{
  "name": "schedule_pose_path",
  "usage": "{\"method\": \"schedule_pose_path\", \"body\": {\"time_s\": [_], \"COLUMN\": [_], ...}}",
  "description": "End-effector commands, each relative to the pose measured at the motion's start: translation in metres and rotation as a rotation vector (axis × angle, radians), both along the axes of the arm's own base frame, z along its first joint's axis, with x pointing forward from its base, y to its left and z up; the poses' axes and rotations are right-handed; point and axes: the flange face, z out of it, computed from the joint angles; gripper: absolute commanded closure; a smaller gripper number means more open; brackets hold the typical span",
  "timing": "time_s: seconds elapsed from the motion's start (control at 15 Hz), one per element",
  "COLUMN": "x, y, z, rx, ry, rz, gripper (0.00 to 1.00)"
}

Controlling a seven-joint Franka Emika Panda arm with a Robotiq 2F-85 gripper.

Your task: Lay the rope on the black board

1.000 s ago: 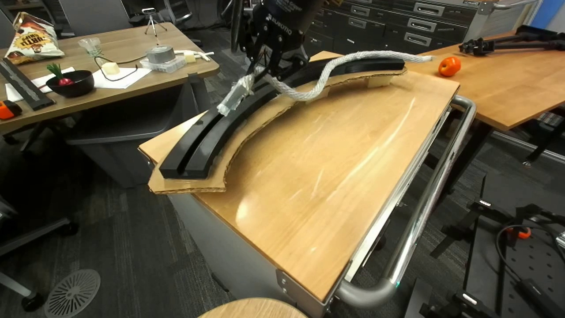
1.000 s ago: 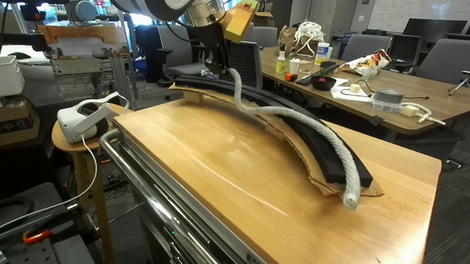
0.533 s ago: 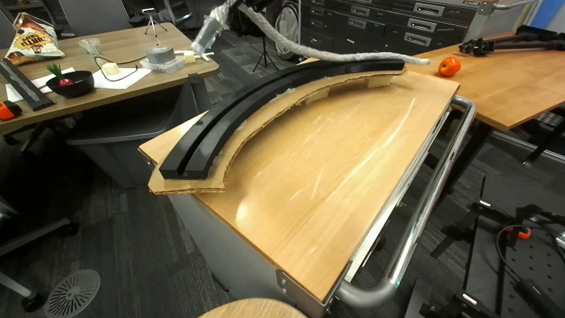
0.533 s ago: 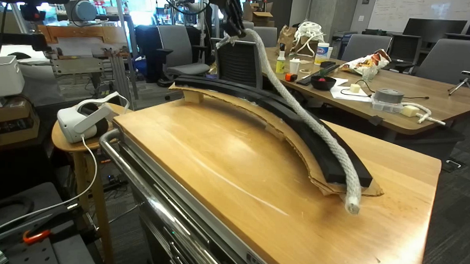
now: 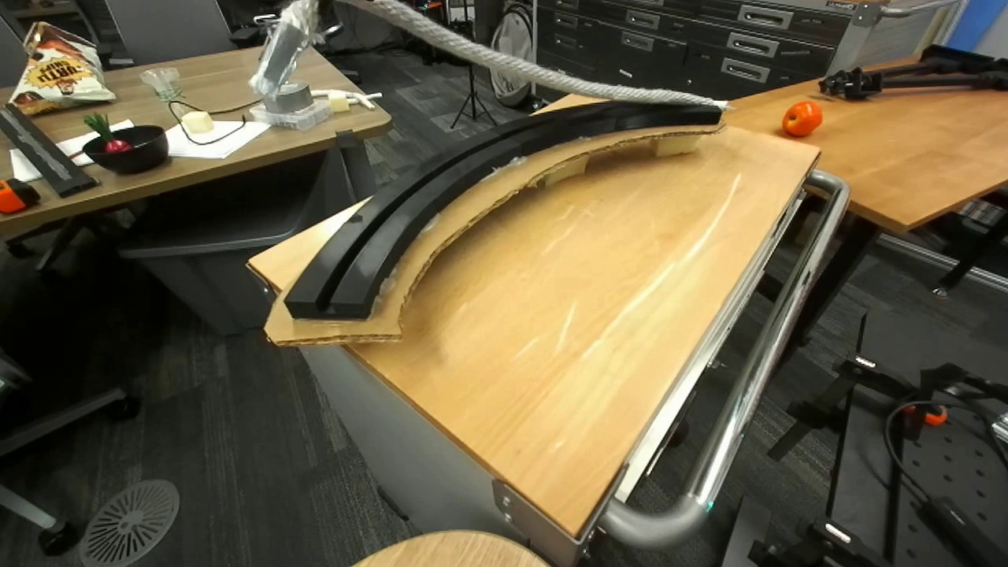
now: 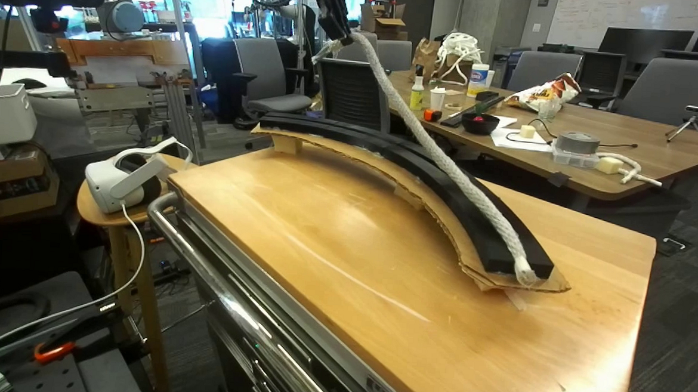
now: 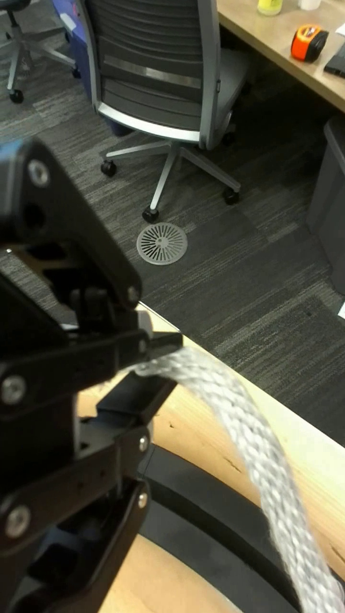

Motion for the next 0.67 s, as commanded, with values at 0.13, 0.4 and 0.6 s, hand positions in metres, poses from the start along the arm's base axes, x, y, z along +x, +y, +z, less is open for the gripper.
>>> {"method": "schedule_pose_path", "body": {"time_s": [0.13,0.4,0.6], "x": [0.051,0.068,0.077], "y": [0.005,0.003,0.007], "z": [-0.021,-0.028,-0.032], "rx": [0.028,0.056,0.078], "ry": [0.092,0.123,0.116], "rz": [0.025,0.047,0.130], "gripper": [0.96,0.96,0.96]}}
